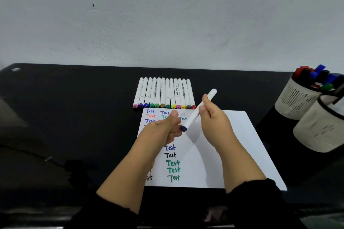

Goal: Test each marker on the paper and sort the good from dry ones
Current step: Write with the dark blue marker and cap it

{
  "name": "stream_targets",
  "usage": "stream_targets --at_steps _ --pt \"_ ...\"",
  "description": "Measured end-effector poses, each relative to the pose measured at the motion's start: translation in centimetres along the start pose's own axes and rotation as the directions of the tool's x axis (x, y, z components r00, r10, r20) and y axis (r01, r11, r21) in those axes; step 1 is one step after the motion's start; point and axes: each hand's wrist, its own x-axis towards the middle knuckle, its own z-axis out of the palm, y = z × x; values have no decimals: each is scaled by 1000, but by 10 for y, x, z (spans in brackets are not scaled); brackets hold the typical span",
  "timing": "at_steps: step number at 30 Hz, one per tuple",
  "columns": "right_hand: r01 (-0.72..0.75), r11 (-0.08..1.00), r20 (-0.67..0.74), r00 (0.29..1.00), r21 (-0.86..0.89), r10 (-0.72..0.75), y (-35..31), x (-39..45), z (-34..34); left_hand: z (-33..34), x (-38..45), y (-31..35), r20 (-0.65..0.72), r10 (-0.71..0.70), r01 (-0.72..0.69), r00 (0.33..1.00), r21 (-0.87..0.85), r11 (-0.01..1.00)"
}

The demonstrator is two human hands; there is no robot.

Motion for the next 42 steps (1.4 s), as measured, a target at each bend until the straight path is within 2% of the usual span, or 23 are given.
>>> stream_targets --at_steps 3,7,10,12,14,17,21,23,27,32,37,39,42 --pt "28 999 -7 1000 40 -28 2 -2 7 0 1 -5 -16 3 -2 1000 37 999" --pt "24 970 -49 999 240 -12 4 -1 13 3 -2 -5 -40 49 -40 998 194 980" --pt "-40 928 -89 993 371 78 1 0 16 5 1 -4 -108 102 -62 989 326 943" --pt "-135 884 -68 981 449 184 -2 2 17 3 2 -3 -138 169 -98 976 414 905" --pt "-217 876 -14 969 430 247 -3 4 17 1 0 -2 -153 252 -153 956 472 868" --pt "-269 893 54 962 361 268 -4 4 16 -1 1 -3 -150 376 -228 915 575 785" --pt "-303 851 84 951 428 297 -8 3 16 -4 6 -11 -112 513 -286 851 721 632" --pt "-296 852 68 953 432 296 -8 3 17 -4 6 -12 -84 503 -284 860 740 609" --pt "-260 887 61 964 382 257 -7 2 17 -6 3 -7 -15 296 -204 955 693 691" --pt "-243 881 87 970 406 227 -9 0 15 -7 3 -4 13 234 -183 972 667 722" --pt "-245 892 71 969 381 236 -7 1 15 -12 -1 -1 34 157 -147 987 583 799" --pt "-253 887 46 966 387 255 -8 1 17 -11 -3 0 26 183 -160 983 609 777" --pt "-280 861 19 953 425 301 -10 1 18 -6 -5 0 39 258 -205 965 727 656"
